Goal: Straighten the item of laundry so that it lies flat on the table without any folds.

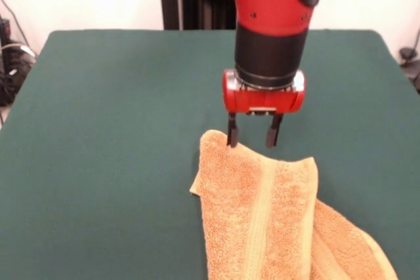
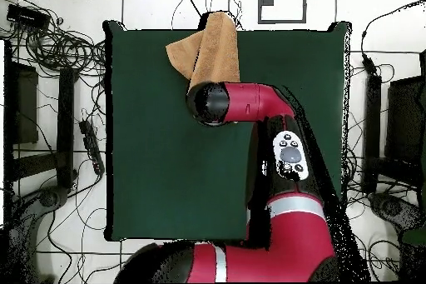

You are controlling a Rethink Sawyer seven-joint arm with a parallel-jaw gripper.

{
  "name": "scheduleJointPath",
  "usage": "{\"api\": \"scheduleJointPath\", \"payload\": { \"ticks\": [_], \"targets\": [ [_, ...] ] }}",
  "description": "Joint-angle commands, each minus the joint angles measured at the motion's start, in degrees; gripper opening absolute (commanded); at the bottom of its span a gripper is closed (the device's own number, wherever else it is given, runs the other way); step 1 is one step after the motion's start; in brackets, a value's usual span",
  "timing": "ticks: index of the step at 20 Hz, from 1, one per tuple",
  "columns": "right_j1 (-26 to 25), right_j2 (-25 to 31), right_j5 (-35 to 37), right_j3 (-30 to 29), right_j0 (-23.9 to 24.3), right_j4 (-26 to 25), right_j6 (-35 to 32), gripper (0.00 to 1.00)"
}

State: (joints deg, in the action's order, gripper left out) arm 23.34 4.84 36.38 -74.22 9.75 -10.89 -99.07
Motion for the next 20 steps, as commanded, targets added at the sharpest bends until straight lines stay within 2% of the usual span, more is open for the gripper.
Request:
{"api": "scheduleJointPath", "payload": {
  "ticks": [1, 9, 15, 20],
  "targets": [
    [-3.1, 5.0, -3.8, -7.7, -0.8, 3.6, -10.0, 1.00],
    [-1.6, 2.6, 4.8, -2.1, -4.8, 5.8, -10.4, 1.00],
    [-1.5, 1.3, 1.4, -3.4, -5.3, 6.2, -11.2, 1.00],
    [-3.3, 0.4, -3.6, -3.7, -4.6, 4.1, -9.0, 1.00]
  ]
}}
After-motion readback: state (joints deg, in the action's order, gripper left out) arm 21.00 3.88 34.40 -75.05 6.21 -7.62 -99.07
